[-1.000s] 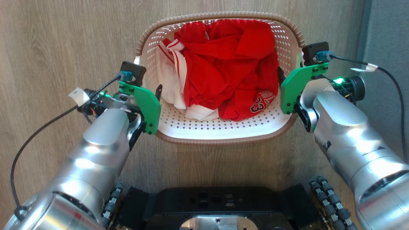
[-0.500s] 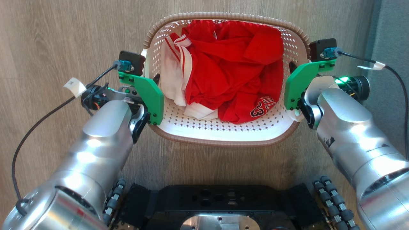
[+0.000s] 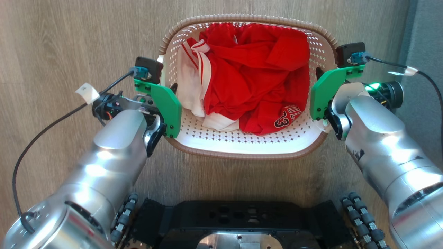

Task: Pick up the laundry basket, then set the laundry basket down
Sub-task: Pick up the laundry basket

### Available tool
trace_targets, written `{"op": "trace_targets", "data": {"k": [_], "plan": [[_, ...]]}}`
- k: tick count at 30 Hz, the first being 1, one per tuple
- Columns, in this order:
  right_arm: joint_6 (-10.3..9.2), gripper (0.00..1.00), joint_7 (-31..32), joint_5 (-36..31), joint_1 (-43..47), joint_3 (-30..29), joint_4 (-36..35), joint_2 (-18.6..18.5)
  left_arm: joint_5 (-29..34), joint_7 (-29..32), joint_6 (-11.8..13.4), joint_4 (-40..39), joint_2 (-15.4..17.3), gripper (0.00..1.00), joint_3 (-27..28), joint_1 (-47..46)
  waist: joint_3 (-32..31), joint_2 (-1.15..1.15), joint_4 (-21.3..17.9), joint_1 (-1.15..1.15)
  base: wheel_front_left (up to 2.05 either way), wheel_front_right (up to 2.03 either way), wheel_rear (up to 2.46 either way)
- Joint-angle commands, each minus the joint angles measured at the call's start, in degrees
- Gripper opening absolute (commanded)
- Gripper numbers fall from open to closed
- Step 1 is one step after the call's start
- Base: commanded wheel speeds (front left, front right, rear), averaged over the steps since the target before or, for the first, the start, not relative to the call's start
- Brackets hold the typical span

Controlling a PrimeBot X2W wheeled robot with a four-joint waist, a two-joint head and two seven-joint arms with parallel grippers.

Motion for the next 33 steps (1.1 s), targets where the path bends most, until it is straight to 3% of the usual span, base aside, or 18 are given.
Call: {"op": "trace_targets", "data": {"k": [1,20,26,33], "plan": [[0.33,0.0,-0.1,-1.5,0.7,2.4,-1.6,1.4,0.2,1.1,-0.4,-0.9,1.3,0.0,-2.3,1.6,-0.4,0.0,0.1,0.0,0.0,0.0,0.0],[0.33,0.0,6.7,-3.1,1.3,8.2,-1.3,1.4,-3.2,1.4,-0.4,-1.5,1.3,0.0,-12.7,3.6,-10.2,0.0,1.1,0.0,0.0,0.0,0.0],[0.33,0.0,11.3,-1.4,4.3,10.0,-1.8,1.4,-4.3,4.8,-0.4,-2.6,1.6,0.0,-15.4,5.5,-15.5,0.0,0.8,0.0,0.0,0.0,0.0],[0.33,0.0,14.8,1.4,8.1,11.8,-3.2,1.4,-5.7,10.7,-0.4,-6.6,4.0,0.0,-16.8,8.0,-20.9,0.0,0.3,0.0,0.0,0.0,0.0]]}}
